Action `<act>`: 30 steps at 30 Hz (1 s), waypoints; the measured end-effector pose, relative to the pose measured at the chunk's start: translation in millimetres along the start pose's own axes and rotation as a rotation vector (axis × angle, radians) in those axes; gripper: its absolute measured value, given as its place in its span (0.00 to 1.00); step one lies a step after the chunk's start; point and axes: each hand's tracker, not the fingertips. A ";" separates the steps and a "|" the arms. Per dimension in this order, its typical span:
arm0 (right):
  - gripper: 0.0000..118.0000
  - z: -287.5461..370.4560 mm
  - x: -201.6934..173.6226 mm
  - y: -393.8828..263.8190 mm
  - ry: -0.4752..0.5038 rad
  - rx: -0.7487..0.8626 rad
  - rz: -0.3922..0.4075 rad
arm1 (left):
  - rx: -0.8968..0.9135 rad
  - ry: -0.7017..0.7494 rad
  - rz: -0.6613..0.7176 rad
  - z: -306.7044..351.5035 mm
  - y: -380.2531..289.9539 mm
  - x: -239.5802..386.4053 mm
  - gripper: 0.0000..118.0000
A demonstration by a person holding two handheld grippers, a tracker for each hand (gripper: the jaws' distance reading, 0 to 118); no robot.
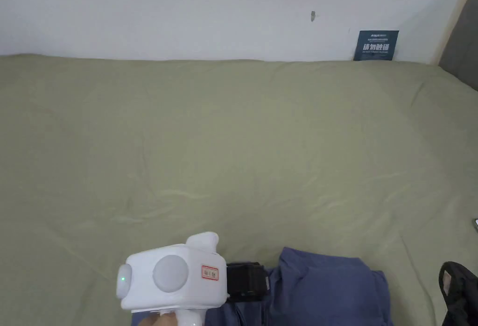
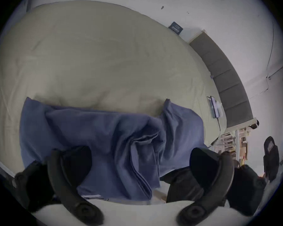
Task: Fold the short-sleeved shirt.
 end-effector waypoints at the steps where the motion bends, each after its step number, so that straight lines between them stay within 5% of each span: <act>1: 0.00 0.1 -0.1 0.1 0.003 0.000 0.002 | 0.005 -0.013 0.007 10.8 0.6 -4.5 1.00; 3: 0.00 -1.2 -1.5 0.4 0.013 -0.001 0.011 | 0.066 -0.096 0.011 49.1 -0.3 -13.6 0.95; 4: 0.00 -2.6 -3.2 0.3 0.016 -0.002 0.015 | 0.112 -0.100 0.018 64.0 -1.0 -21.0 0.75; 5: 0.00 -3.9 -4.9 0.3 0.021 -0.003 0.017 | 0.151 -0.094 0.027 77.6 -0.6 -30.3 0.18; 6: 0.00 -5.2 -6.6 0.3 0.029 -0.006 0.015 | 0.171 -0.094 0.041 85.7 0.2 -42.4 0.00; 12: 0.00 -7.9 -16.7 -3.3 0.058 -0.018 0.026 | 0.058 -0.225 0.152 64.2 3.1 -80.8 0.00; 21: 0.00 -8.3 -8.3 -9.1 0.034 -0.065 0.033 | -0.116 -0.232 0.107 -55.8 -15.7 -43.2 0.00; 30: 0.00 -13.8 -8.3 -6.6 0.027 -0.074 0.019 | -0.035 -0.254 0.049 2.6 -6.6 -46.4 0.00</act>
